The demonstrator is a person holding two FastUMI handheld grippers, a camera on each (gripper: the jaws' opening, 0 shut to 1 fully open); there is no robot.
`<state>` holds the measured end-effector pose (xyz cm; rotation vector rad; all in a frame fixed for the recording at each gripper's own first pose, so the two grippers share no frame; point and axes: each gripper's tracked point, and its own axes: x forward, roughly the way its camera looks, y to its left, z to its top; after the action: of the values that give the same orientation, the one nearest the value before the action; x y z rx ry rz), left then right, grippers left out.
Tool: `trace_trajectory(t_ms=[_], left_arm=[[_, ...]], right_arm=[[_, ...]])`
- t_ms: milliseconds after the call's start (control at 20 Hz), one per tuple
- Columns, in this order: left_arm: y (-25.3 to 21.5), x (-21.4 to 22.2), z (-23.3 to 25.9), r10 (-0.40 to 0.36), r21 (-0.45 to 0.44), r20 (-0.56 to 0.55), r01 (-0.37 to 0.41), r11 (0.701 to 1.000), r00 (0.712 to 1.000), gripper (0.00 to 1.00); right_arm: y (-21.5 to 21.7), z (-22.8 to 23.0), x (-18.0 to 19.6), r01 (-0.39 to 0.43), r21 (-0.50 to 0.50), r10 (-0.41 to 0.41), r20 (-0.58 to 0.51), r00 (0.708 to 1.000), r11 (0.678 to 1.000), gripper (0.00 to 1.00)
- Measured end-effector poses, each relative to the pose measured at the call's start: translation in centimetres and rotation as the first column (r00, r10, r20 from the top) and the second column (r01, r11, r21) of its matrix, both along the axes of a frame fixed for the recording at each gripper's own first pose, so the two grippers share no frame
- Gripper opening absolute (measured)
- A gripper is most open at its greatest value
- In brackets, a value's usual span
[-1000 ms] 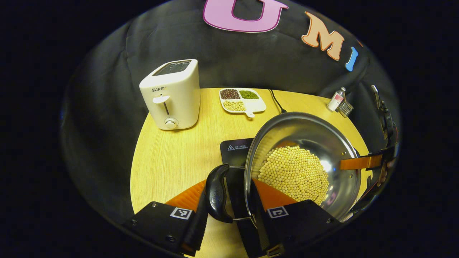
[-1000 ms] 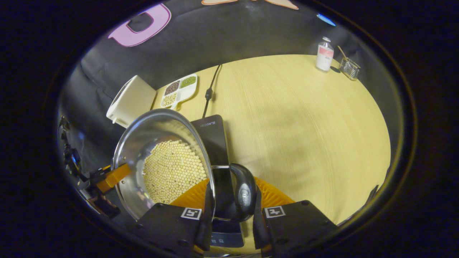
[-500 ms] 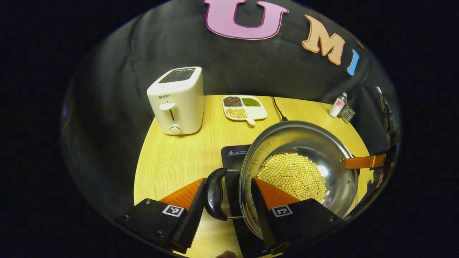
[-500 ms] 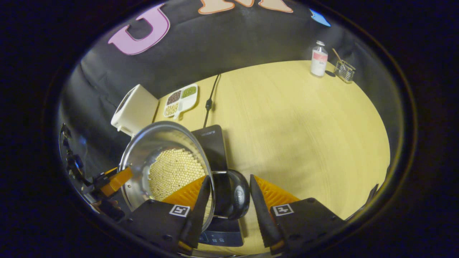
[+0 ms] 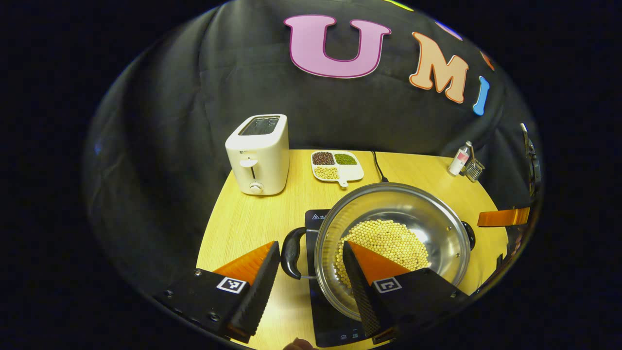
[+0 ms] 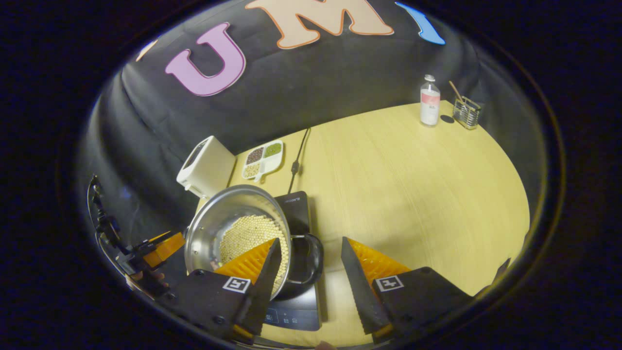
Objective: First push the handle of the pot to place it horizontally, then grasp the pot with both hands and set it on the induction cooktop.
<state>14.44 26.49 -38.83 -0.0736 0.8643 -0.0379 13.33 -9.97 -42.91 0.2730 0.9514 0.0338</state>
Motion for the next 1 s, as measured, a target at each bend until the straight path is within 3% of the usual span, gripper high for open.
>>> trace_trajectory(t_ms=[250, 350, 450, 500, 550, 650, 700, 750, 800, 850, 900, 950, 1000], left_arm=[[-2.3, -3.1, 4.8, 0.093, 0.041, 0.054, -0.095, 0.995, 0.994, 0.8], [-5.0, -4.7, 6.8, 0.107, 0.032, 0.085, -0.11, 0.993, 0.991, 0.8], [-7.1, -6.8, 8.7, 0.116, 0.042, 0.107, -0.121, 0.992, 0.987, 0.8], [-8.2, -8.1, 9.6, 0.124, 0.046, 0.118, -0.13, 0.99, 0.985, 0.8], [-9.4, -9.1, 10.8, 0.132, 0.045, 0.139, -0.139, 0.989, 0.982, 0.8], [-11.4, -10.9, 12.8, 0.144, 0.041, 0.176, -0.154, 0.987, 0.974, 0.8], [-12.2, -11.8, 13.9, 0.147, 0.038, 0.196, -0.157, 0.987, 0.97, 0.8], [-13.1, -12.2, 15.1, 0.144, 0.033, 0.222, -0.155, 0.987, 0.964, 0.8], [-14.0, -12.4, 16.4, 0.137, 0.029, 0.255, -0.15, 0.988, 0.957, 0.8], [-14.8, -12.5, 17.6, 0.126, 0.03, 0.287, -0.14, 0.99, 0.95, 0.8], [-15.5, -12.2, 19.0, 0.109, 0.034, 0.326, -0.127, 0.991, 0.939, 0.8], [-16.3, -12.4, 21.0, 0.085, 0.049, 0.372, -0.111, 0.993, 0.924, 0.81], [-17.2, -12.4, 22.7, 0.049, 0.07, 0.416, -0.085, 0.994, 0.908, 0.85]], right_arm=[[-2.8, 3.2, -2.3, -0.1, 0.035, 0.098, 0.071, 0.993, 0.994, 0.75], [-4.7, 4.9, -3.4, -0.128, 0.039, 0.122, 0.132, 0.984, 0.991, 0.82], [-6.7, 6.0, -5.0, -0.153, 0.033, 0.145, 0.171, 0.975, 0.988, 0.82], [-7.6, 6.6, -5.7, -0.161, 0.036, 0.152, 0.189, 0.97, 0.986, 0.93], [-8.3, 7.1, -6.2, -0.168, 0.036, 0.156, 0.213, 0.964, 0.985, 0.87], [-10.2, 8.2, -7.4, -0.165, 0.009, 0.157, 0.257, 0.954, 0.986, 0.92], [-10.8, 9.1, -7.8, -0.162, 0.0, 0.156, 0.283, 0.946, 0.987, 1.0], [-11.3, 10.2, -8.2, -0.157, -0.006, 0.151, 0.316, 0.937, 0.988, 0.92], [-12.0, 11.4, -8.5, -0.146, -0.013, 0.141, 0.351, 0.926, 0.989, 1.0], [-12.7, 12.6, -8.6, -0.129, -0.021, 0.127, 0.386, 0.914, 0.991, 1.0], [-13.4, 13.9, -8.8, -0.112, -0.022, 0.111, 0.417, 0.902, 0.993, 0.92], [-13.6, 14.8, -9.0, -0.097, -0.02, 0.096, 0.439, 0.893, 0.995, 1.0], [-14.2, 15.8, -9.4, -0.082, -0.017, 0.081, 0.458, 0.885, 0.997, 0.92]])
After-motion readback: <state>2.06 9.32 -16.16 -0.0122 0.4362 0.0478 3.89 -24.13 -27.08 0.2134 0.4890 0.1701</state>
